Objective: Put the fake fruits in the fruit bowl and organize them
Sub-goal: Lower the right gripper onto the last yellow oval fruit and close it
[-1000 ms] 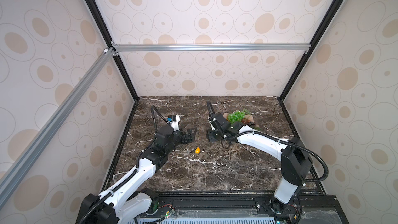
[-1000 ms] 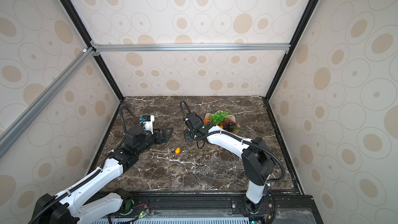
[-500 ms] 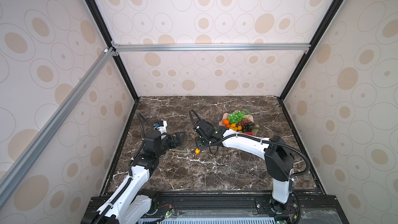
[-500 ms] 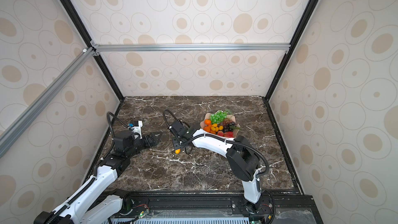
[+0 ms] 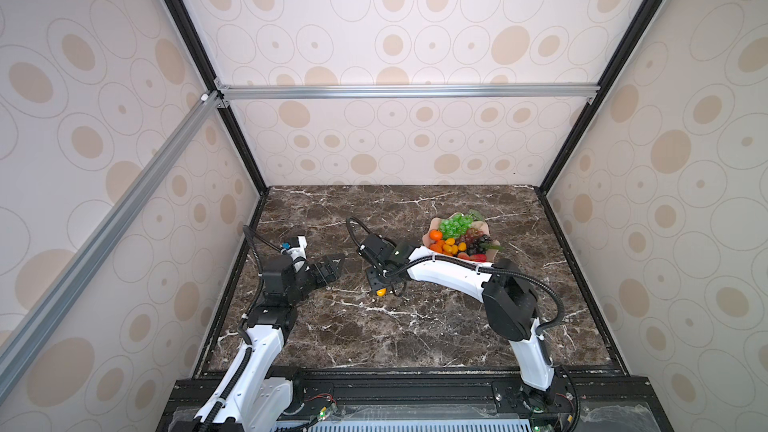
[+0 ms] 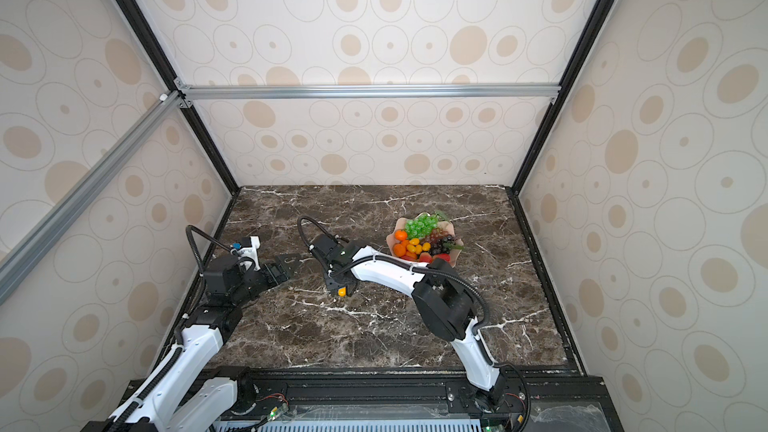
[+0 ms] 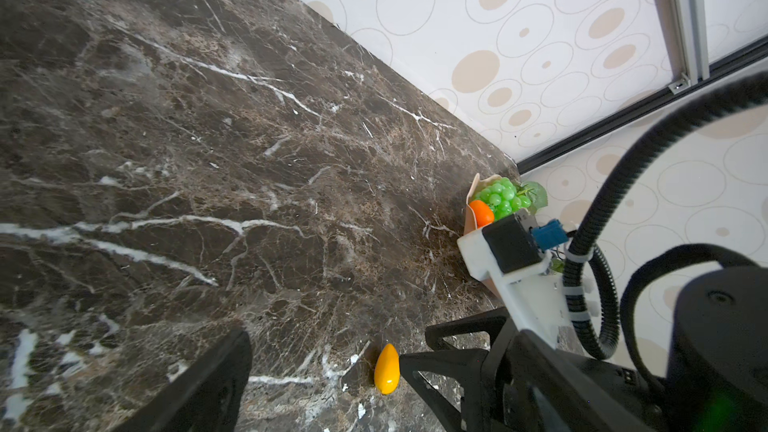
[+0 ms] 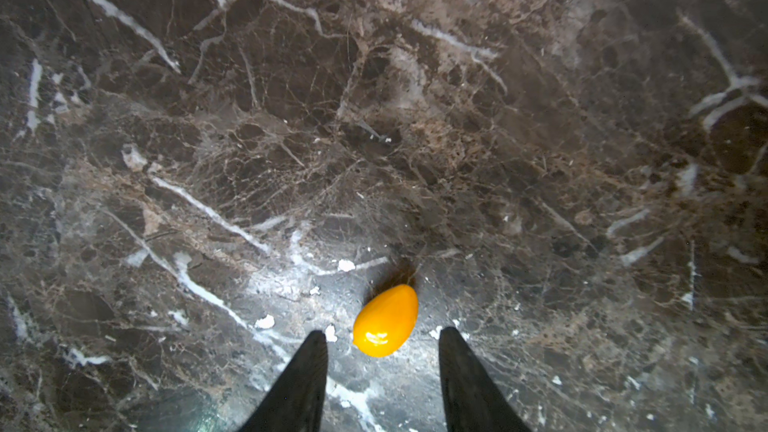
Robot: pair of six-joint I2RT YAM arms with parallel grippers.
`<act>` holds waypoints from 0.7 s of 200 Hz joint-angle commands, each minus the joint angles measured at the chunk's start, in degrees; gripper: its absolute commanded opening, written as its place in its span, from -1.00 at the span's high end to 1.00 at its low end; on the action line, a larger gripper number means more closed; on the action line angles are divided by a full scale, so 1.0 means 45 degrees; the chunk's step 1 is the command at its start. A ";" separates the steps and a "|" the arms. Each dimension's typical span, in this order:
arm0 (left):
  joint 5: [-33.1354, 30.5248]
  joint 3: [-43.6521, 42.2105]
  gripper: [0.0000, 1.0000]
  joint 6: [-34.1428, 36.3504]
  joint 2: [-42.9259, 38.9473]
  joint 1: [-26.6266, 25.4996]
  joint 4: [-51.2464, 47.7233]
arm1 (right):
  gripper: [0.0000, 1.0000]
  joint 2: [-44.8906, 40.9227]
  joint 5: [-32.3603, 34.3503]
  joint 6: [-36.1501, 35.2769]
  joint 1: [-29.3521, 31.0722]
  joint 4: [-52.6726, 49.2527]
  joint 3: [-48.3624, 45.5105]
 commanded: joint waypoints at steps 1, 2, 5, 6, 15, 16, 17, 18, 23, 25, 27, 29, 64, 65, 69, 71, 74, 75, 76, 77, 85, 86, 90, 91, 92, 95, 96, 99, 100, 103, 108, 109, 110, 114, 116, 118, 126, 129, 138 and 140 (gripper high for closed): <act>0.0620 0.0012 -0.96 -0.0231 -0.0129 0.0277 0.0496 | 0.05 0.0687 0.0275 -0.0161 0.0074 -0.1223 0.0784; 0.0621 0.0015 -0.96 -0.0230 -0.0124 0.0283 0.0481 | 0.05 0.0714 0.0278 -0.0163 0.0068 -0.1237 0.0806; 0.0637 0.0017 -0.96 -0.0217 -0.0125 0.0303 0.0483 | 0.05 0.0777 0.0280 -0.0175 0.0064 -0.1274 0.0877; 0.0640 0.0018 -0.96 -0.0223 -0.0122 0.0306 0.0475 | 0.04 0.0809 0.0281 -0.0180 0.0063 -0.1301 0.0911; 0.0662 0.0018 -0.96 -0.0232 -0.0156 0.0331 0.0455 | 0.04 0.1006 0.0345 -0.0176 0.0075 -0.1599 0.1232; 0.0662 0.0018 -0.96 -0.0250 -0.0147 0.0340 0.0461 | 0.04 0.1030 0.0362 -0.0180 0.0069 -0.1630 0.1264; 0.0662 0.0018 -0.96 -0.0259 -0.0163 0.0334 0.0474 | 0.03 0.1052 0.0370 -0.0183 0.0076 -0.1665 0.1290; 0.0662 0.0008 -0.96 -0.0254 -0.0161 0.0341 0.0461 | 0.03 0.1063 0.0384 -0.0194 0.0079 -0.1712 0.1323; 0.0652 0.0017 -0.96 -0.0259 -0.0173 0.0365 0.0499 | 0.03 0.1166 0.0407 -0.0199 0.0068 -0.1817 0.1435; 0.0645 0.0008 -0.96 -0.0241 -0.0177 0.0367 0.0504 | 0.02 0.1195 0.0425 -0.0188 0.0074 -0.1842 0.1458; 0.0628 0.0001 -0.96 -0.0232 -0.0178 0.0362 0.0506 | 0.02 0.1216 0.0449 -0.0215 0.0075 -0.1853 0.1489; 0.0614 -0.0001 -0.96 -0.0244 -0.0183 0.0371 0.0506 | 0.02 0.1251 0.0469 -0.0222 0.0071 -0.1841 0.1496; 0.0603 0.0016 -0.96 -0.0161 -0.0081 0.0385 0.0574 | 0.02 0.1858 0.0432 -0.0311 0.0065 -0.2358 0.2040; 0.0603 0.0017 -0.96 -0.0136 -0.0081 0.0386 0.0550 | 0.01 0.1876 0.0435 -0.0306 0.0074 -0.2380 0.2049; 0.0586 0.0036 -0.96 -0.0075 -0.0060 0.0386 0.0490 | 0.01 0.1947 0.0417 -0.0310 0.0068 -0.2419 0.2108; 0.0574 0.0052 -0.96 -0.0039 -0.0046 0.0387 0.0448 | 0.01 0.1984 0.0427 -0.0319 0.0079 -0.2461 0.2122; 0.0556 0.0066 -0.96 0.0003 -0.0034 0.0385 0.0401 | 0.01 0.2005 0.0436 -0.0321 0.0072 -0.2489 0.2179; 0.0540 0.0071 -0.96 0.0014 -0.0038 0.0386 0.0376 | 0.01 0.2034 0.0436 -0.0331 0.0068 -0.2495 0.2179; 0.0542 0.0074 -0.96 0.0029 -0.0030 0.0386 0.0353 | 0.01 0.2052 0.0437 -0.0326 0.0075 -0.2508 0.2197; 0.0543 0.0075 -0.96 0.0037 -0.0026 0.0377 0.0332 | 0.01 0.2061 0.0437 -0.0324 0.0069 -0.2514 0.2206; 0.0492 0.0114 -0.96 0.0120 -0.0022 0.0385 0.0209 | 0.01 0.2156 0.0452 -0.0293 0.0063 -0.2621 0.2328; 0.0489 0.0125 -0.96 0.0131 -0.0032 0.0386 0.0202 | 0.01 0.2171 0.0445 -0.0288 0.0063 -0.2649 0.2349; 0.0486 0.0134 -0.96 0.0175 -0.0035 0.0386 0.0175 | 0.01 0.2219 0.0456 -0.0291 0.0070 -0.2725 0.2432; 0.0486 0.0144 -0.96 0.0178 -0.0028 0.0386 0.0174 | 0.01 0.2232 0.0456 -0.0287 0.0067 -0.2750 0.2450; 0.0486 0.0149 -0.96 0.0180 -0.0025 0.0387 0.0155 | 0.01 0.2249 0.0456 -0.0285 0.0065 -0.2762 0.2479; 0.0486 0.0154 -0.96 0.0198 -0.0032 0.0389 0.0137 | 0.01 0.2273 0.0442 -0.0300 0.0066 -0.2836 0.2531; 0.0476 0.0154 -0.96 0.0209 -0.0037 0.0398 0.0136 | 0.01 0.2279 0.0439 -0.0301 0.0074 -0.2854 0.2549; 0.0468 0.0154 -0.96 0.0229 -0.0046 0.0406 0.0135 | 0.01 0.2299 0.0428 -0.0302 0.0079 -0.2884 0.2586; 0.0467 0.0164 -0.96 0.0234 -0.0053 0.0396 0.0135 | 0.01 0.2302 0.0423 -0.0292 0.0071 -0.2878 0.2596; 0.0449 0.0165 -0.96 0.0249 -0.0048 0.0386 0.0135 | 0.01 0.2321 0.0406 -0.0294 0.0071 -0.2875 0.2599; 0.0413 0.0174 -0.96 0.0259 -0.0050 0.0388 0.0135 | 0.01 0.2341 0.0406 -0.0288 0.0075 -0.2871 0.2588; 0.0411 0.0174 -0.96 0.0259 -0.0046 0.0378 0.0145 | 0.01 0.2352 0.0402 -0.0285 0.0069 -0.2862 0.2587; 0.0409 0.0174 -0.96 0.0269 -0.0043 0.0382 0.0150 | 0.01 0.2357 0.0410 -0.0294 0.0066 -0.2857 0.2596; 0.0388 0.0172 -0.96 0.0278 -0.0041 0.0387 0.0154 | 0.01 0.2387 0.0405 -0.0302 0.0078 -0.2870 0.2605; 0.0378 0.0173 -0.96 0.0279 -0.0032 0.0392 0.0164 | 0.01 0.2398 0.0400 -0.0302 0.0067 -0.2862 0.2605; 0.0371 0.0174 -0.96 0.0284 -0.0024 0.0398 0.0181 | 0.01 0.2416 0.0389 -0.0302 0.0064 -0.2860 0.2615; 0.0369 0.0174 -0.96 0.0279 -0.0032 0.0402 0.0203 | 0.01 0.2488 0.0388 -0.0309 0.0081 -0.2985 0.2691; 0.0381 0.0164 -0.96 0.0279 -0.0030 0.0389 0.0212 | 0.01 0.2513 0.0377 -0.0320 0.0070 -0.3047 0.2716; 0.0408 0.0145 -0.96 0.0289 -0.0024 0.0387 0.0214 | 0.02 0.2520 0.0359 -0.0278 0.0067 -0.3162 0.2705; 0.0408 0.0133 -0.96 0.0306 -0.0022 0.0387 0.0199 | 0.02 0.2505 0.0349 -0.0267 0.0079 -0.3155 0.2679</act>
